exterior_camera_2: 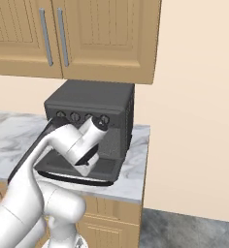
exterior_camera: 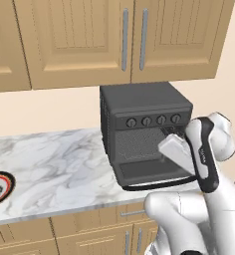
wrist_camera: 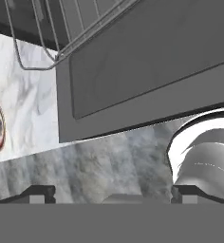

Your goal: Pick up the bagel from the plate, place it on the toaster oven rack, close the door, and set the timer.

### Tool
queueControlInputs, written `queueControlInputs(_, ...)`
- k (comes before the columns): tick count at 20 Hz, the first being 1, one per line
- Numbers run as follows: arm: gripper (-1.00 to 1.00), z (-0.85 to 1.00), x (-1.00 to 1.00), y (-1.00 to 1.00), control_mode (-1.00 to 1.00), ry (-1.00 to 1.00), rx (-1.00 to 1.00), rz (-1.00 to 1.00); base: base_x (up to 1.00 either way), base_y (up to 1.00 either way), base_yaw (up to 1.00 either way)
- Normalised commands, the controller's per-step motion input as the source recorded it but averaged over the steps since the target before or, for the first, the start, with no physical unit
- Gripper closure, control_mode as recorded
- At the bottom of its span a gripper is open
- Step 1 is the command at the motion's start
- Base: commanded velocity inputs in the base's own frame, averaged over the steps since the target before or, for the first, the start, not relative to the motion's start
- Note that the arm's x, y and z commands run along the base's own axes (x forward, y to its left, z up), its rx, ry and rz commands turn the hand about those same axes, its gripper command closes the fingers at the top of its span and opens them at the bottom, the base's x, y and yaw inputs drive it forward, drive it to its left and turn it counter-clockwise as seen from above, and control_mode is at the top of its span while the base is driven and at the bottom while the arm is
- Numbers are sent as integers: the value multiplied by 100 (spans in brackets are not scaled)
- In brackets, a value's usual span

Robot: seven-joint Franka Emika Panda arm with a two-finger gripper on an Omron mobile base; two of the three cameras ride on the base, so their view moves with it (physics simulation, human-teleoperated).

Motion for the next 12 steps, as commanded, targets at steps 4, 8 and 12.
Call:
queueControlInputs(4, -100, 45, -47, 100, -100, 0, -21, 1, 0, 0, 0)
queueControlInputs(8, -100, 33, -14, 100, -100, 4, -23, 1, 0, 0, 0)
queueControlInputs(12, -100, 22, 0, 100, -100, 8, -15, 3, 0, 0, 0)
